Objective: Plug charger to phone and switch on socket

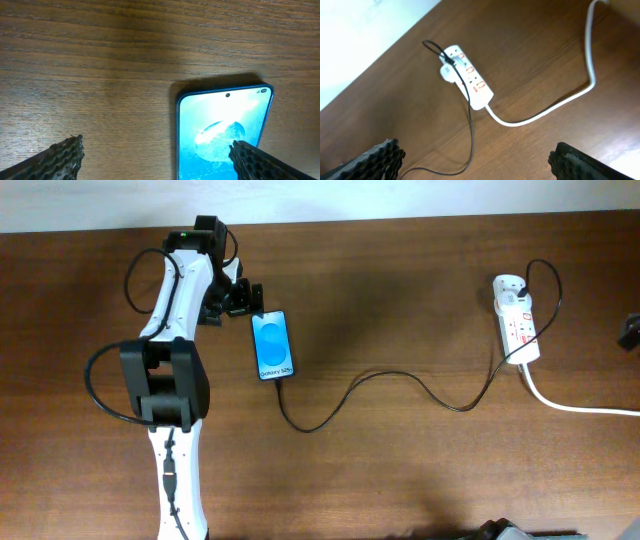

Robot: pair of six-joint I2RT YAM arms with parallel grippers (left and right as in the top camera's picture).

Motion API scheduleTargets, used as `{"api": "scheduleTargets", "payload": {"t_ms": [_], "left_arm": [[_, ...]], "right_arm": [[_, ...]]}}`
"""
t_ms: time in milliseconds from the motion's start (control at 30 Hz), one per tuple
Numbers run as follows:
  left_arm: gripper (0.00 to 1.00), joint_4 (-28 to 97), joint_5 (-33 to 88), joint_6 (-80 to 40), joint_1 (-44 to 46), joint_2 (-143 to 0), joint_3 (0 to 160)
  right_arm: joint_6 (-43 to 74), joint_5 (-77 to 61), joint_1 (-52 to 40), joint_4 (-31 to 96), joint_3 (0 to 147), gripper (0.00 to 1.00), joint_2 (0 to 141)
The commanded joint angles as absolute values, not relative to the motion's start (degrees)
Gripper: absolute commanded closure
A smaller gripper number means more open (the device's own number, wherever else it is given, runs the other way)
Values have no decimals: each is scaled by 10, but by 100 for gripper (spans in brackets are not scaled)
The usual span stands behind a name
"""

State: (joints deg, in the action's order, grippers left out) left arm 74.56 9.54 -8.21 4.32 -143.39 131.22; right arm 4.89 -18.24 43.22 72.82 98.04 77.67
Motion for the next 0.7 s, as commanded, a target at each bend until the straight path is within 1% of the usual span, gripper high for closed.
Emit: {"api": "scheduleTargets", "payload": {"t_ms": [0,367,533,667], "left_arm": [[1,746,90,-83,40,-1443,1321],[1,746,90,-83,40,-1443,1321],[1,746,90,-83,40,-1443,1321],[1,746,90,-83,40,-1443,1321]], "right_arm": [[32,-220,437,727,987,2,791],[32,-221,437,724,987,2,791],[37,-268,437,670,987,2,792],[50,-270,437,641,987,2,806]]}}
